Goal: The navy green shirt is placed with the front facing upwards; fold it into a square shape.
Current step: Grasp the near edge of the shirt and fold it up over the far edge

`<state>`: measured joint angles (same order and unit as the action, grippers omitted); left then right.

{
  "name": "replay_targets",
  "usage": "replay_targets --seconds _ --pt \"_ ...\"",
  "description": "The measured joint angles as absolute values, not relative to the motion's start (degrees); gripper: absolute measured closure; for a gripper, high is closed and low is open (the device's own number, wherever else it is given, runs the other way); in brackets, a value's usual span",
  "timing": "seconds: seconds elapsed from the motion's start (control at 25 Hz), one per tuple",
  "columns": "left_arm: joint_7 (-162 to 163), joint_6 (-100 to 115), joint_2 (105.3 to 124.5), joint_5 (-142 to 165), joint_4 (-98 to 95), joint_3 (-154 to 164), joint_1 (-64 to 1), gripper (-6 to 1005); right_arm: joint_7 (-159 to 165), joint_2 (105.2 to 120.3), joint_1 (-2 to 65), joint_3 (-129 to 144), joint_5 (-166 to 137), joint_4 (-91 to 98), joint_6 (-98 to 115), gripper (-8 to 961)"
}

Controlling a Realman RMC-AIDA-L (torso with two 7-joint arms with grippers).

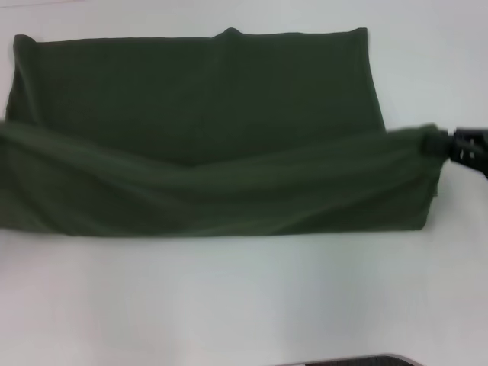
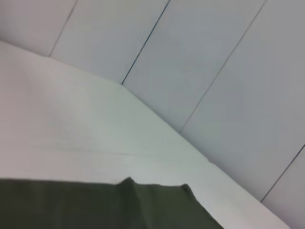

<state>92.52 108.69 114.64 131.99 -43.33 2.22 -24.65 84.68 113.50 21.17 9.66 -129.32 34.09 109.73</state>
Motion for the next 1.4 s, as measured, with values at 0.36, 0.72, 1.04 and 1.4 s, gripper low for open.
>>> replay_targets --seconds 0.36,0.72,1.04,1.4 --pt "96.6 97.5 112.96 131.8 -39.6 6.0 -32.4 949 91.0 114.19 26.2 9.8 -128.8 34.2 102.3 890" --pt "98.9 85.2 112.59 131.6 -35.7 10.2 -37.2 949 95.3 115.25 30.2 10.4 -128.8 33.4 94.0 887" --pt "99.2 78.1 112.26 131.6 -32.5 10.7 -40.2 947 98.3 115.59 33.1 10.9 -128.8 33.3 87.8 880" --pt "99.3 68.2 112.75 131.5 -29.4 13.3 -42.7 939 99.4 116.46 35.7 11.3 -128.8 31.4 79.2 873"
